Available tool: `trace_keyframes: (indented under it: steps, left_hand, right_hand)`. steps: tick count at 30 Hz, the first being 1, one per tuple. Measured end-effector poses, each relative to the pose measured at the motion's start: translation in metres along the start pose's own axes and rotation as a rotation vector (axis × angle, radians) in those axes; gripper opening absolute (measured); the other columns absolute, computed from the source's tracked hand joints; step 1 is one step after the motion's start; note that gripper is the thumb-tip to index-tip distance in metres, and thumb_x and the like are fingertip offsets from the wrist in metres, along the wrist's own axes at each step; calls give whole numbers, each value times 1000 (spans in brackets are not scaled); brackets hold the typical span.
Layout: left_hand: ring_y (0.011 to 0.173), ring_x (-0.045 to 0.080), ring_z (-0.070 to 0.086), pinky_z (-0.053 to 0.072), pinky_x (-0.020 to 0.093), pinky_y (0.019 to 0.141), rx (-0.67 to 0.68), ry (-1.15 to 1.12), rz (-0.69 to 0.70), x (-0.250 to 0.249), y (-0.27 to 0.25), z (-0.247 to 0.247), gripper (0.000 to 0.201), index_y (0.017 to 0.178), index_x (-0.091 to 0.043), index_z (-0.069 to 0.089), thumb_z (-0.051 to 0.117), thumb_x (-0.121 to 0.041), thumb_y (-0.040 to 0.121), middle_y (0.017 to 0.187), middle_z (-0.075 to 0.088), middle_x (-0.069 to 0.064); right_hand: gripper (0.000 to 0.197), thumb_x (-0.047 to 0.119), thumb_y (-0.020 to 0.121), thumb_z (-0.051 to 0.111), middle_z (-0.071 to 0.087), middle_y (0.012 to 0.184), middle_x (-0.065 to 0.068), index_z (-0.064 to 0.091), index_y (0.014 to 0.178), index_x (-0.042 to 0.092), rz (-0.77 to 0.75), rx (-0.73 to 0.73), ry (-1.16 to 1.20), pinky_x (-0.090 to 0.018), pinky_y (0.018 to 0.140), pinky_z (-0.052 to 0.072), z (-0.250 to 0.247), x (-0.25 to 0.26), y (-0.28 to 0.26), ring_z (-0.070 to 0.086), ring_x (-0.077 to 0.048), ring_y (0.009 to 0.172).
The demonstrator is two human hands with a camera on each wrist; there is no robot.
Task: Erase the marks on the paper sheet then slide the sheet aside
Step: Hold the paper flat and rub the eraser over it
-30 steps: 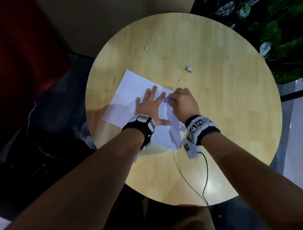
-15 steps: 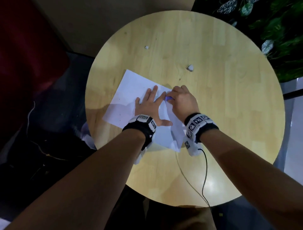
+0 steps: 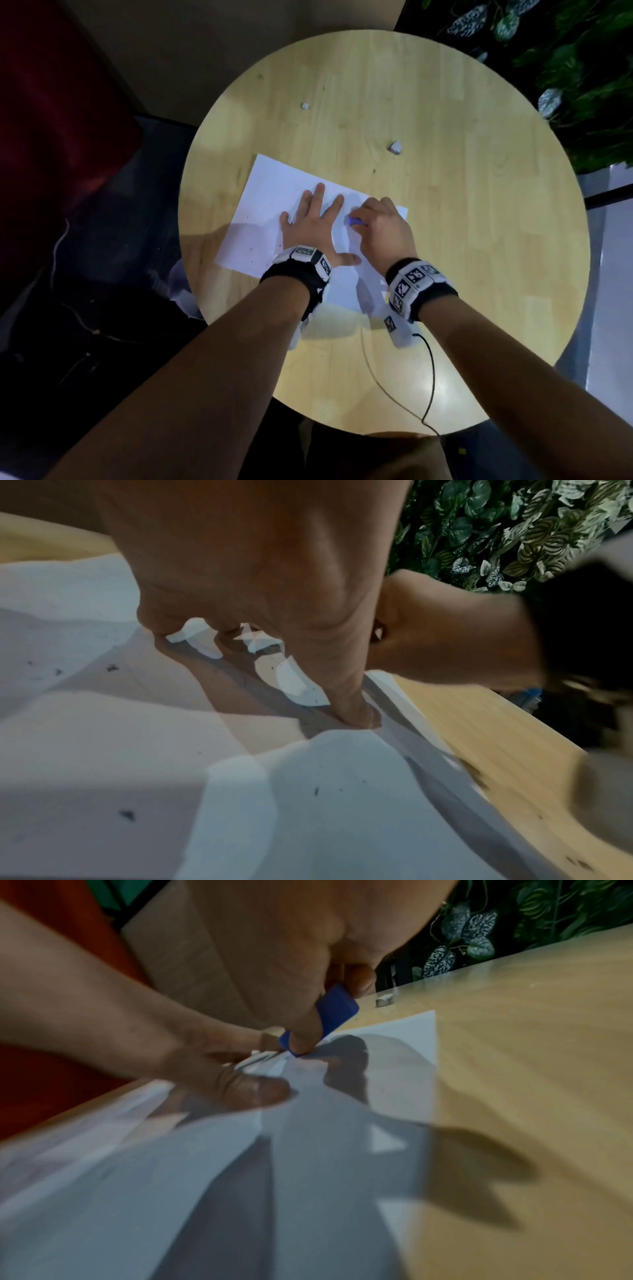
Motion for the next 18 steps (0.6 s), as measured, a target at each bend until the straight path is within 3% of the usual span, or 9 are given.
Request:
trace_keyframes:
  steps: [5, 8, 12, 14, 16, 18]
  left_hand:
    - [154, 21, -15, 13, 60, 118, -21, -13, -10, 0, -3, -2, 122, 159, -39, -5, 65, -82, 70, 165, -26, -4]
    - [154, 25, -14, 18, 60, 117, -15, -6, -67, 1, -12, 0, 121, 160, -34, -7, 66, -78, 73, 165, -27, 1]
    - [154, 36, -5, 24, 52, 117, -38, 68, -158, 4, -22, -5, 126, 160, -14, -2, 67, -76, 75, 166, -14, 18]
    - [154, 32, -7, 24, 50, 118, -70, 59, -12, 0, -19, -7, 117, 160, -14, 5, 68, -70, 79, 167, -14, 14]
    - [155, 24, -11, 14, 51, 122, -34, 9, 144, -1, -17, -1, 113, 162, -21, 2, 66, -69, 82, 167, -20, 3]
    - [154, 18, -15, 2, 51, 123, 0, -58, 160, 5, -16, 5, 121, 162, -25, -4, 67, -74, 77, 166, -23, -4]
  right_hand:
    - [15, 8, 83, 66, 62, 88, 2, 70, 96, 15, -35, -8, 47, -36, 54, 48, -7, -11, -76, 51, -24, 82]
    - [14, 6, 82, 68, 60, 85, 0, 71, 92, 15, -57, 17, 25, -35, 55, 47, -9, -20, -66, 51, -27, 79]
    - [14, 9, 83, 65, 60, 87, 1, 72, 91, 18, 25, 21, 44, -30, 60, 42, -9, -29, -33, 50, -24, 89]
    - [14, 10, 84, 64, 61, 89, -1, 71, 94, 17, 55, 2, 100, -33, 66, 46, -6, -24, -17, 51, -23, 92]
    - [14, 11, 84, 65, 63, 89, -2, 71, 96, 15, 65, -7, 159, -37, 70, 49, -2, -14, -2, 52, -24, 94]
    - [12, 10, 85, 64, 63, 89, -2, 72, 94, 14, 69, -18, 159, -37, 69, 49, -1, -7, 9, 52, -24, 94]
Point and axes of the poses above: each hand's wrist, its own y-axis towards the middle knuckle, its own z-axis out of the palm, x = y × z, the point moved 6 cm from there along y, towards the middle knuckle
